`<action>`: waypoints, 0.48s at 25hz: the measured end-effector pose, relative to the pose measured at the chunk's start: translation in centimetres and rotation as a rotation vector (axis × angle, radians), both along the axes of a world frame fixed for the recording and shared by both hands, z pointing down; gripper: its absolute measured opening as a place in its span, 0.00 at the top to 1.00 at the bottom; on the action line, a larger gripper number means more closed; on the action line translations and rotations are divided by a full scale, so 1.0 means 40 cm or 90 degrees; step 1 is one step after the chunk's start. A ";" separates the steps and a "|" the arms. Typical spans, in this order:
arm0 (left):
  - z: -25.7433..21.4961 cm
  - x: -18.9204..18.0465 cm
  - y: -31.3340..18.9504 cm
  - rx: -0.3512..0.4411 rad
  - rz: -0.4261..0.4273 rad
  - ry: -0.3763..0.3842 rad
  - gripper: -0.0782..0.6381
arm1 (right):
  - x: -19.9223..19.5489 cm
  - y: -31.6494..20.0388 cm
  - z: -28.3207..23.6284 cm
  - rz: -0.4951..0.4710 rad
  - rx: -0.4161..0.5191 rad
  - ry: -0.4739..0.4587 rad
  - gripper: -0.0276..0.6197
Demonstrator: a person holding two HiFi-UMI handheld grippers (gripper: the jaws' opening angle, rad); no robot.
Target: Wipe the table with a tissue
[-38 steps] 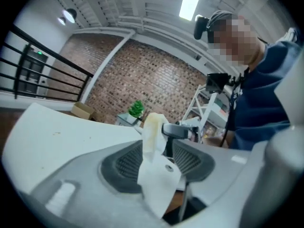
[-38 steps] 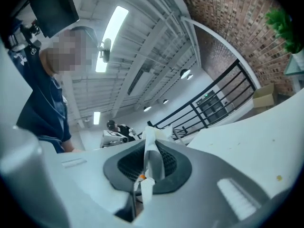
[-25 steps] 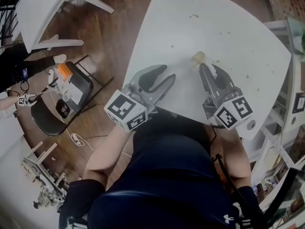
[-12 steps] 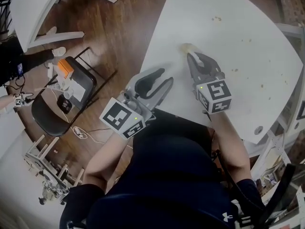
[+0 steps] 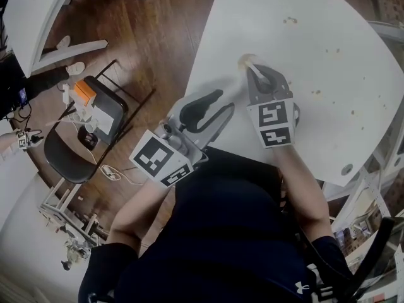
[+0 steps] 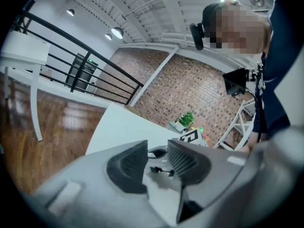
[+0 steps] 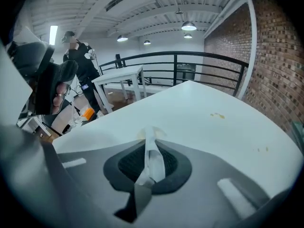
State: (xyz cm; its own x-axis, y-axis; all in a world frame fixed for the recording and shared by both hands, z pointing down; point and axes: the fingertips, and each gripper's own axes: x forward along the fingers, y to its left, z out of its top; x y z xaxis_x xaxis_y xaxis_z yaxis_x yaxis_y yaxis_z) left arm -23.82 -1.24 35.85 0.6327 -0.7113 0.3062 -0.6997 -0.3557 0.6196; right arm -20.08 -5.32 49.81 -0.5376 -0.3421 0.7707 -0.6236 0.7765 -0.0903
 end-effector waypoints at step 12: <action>-0.005 0.027 -0.010 0.001 0.014 -0.002 0.71 | 0.025 -0.007 0.002 -0.025 0.004 0.067 0.94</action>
State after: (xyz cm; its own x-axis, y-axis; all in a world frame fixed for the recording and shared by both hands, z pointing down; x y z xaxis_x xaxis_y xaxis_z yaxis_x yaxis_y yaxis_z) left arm -22.73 -1.63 35.66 0.6472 -0.6978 0.3069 -0.6935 -0.3719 0.6171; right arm -19.07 -5.62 49.88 -0.4664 -0.3277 0.8216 -0.5983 0.8010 -0.0202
